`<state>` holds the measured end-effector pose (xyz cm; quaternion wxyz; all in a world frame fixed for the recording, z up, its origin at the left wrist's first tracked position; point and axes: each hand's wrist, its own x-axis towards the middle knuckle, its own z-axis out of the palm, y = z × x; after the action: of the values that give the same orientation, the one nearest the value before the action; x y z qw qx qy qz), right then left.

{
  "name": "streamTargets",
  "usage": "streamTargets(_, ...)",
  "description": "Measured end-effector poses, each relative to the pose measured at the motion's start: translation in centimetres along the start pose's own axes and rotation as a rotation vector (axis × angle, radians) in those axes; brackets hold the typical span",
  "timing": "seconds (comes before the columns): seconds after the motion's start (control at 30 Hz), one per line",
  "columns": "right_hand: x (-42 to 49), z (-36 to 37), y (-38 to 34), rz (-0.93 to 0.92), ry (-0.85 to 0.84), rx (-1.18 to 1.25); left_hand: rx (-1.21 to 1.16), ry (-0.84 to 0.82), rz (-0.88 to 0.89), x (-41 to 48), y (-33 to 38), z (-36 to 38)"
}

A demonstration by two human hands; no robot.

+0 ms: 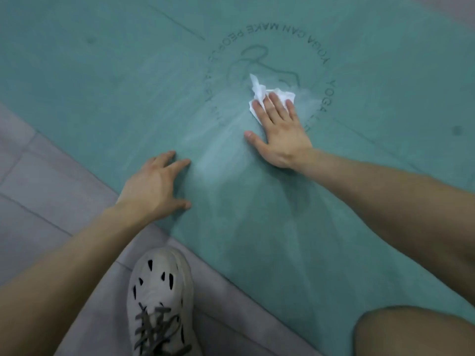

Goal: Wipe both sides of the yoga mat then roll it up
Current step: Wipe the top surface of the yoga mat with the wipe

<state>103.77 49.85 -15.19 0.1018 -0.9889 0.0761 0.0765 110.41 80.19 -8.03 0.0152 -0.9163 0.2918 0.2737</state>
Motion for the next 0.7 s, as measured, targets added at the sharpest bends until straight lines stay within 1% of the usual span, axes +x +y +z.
streamTargets(0.03, -1.0, 0.7, -1.7, -0.042, 0.031, 0.002, 0.016, -0.018, 0.010, -0.3, -0.2, 0.4)
streamTargets(0.07, -2.5, 1.4, -3.8, -0.135, 0.042, 0.005, 0.026, -0.026, 0.020, -0.4, -0.3, 0.7)
streamTargets(0.17, -8.9, 4.1, -10.2, -0.526, -0.020, 0.019, 0.026, 0.002, 0.032, -0.1, -0.1, 1.0)
streamTargets(0.2, -10.5, 4.8, -11.3, -0.606, -0.047, 0.018, 0.026, 0.013, 0.026, 0.0, 0.0, 0.9)
streamTargets(0.23, -11.0, 5.1, -11.5, -0.630, -0.054, 0.012, 0.030, 0.018, 0.011, 0.0, 0.2, 0.9)
streamTargets(0.27, -10.3, 4.9, -10.6, -0.589, -0.038, 0.023, 0.046, 0.017, -0.011, 0.0, 0.4, 0.8)
streamTargets(0.3, -8.9, 4.4, -8.9, -0.472, 0.005, 0.045, 0.073, 0.013, -0.031, -0.2, 0.7, 0.9)
streamTargets(0.37, -5.8, 2.2, -3.5, -0.123, 0.055, 0.070, 0.101, 0.024, -0.062, -0.8, 1.7, 1.3)
streamTargets(0.4, -4.6, 1.1, -0.3, 0.037, 0.043, 0.074, 0.090, 0.036, -0.071, -1.1, 2.1, 1.6)
streamTargets(0.43, -4.0, 0.5, 2.5, 0.146, 0.038, 0.068, 0.073, 0.029, -0.070, -1.6, 2.6, 2.0)
streamTargets(0.47, -3.8, 0.3, 4.4, 0.206, 0.043, 0.062, 0.053, 0.009, -0.061, -2.1, 2.9, 2.2)
streamTargets(0.53, -4.5, 0.9, 4.6, 0.220, 0.062, 0.056, 0.012, -0.042, -0.035, -2.9, 2.9, 2.7)
streamTargets(0.57, -5.5, 1.4, 3.2, 0.170, 0.074, 0.034, 0.003, -0.073, -0.017, -3.2, 2.8, 2.8)
streamTargets(0.6, -6.9, 2.1, 1.3, 0.071, 0.077, 0.008, 0.002, -0.099, 0.000, -3.4, 2.7, 2.9)
streamTargets(0.63, -8.6, 2.8, -1.0, -0.071, 0.065, -0.021, 0.004, -0.119, 0.010, -3.6, 2.6, 2.9)
streamTargets(0.7, -12.2, 4.1, -5.0, -0.420, 0.007, -0.053, 0.000, -0.142, 0.023, -3.7, 2.3, 2.7)
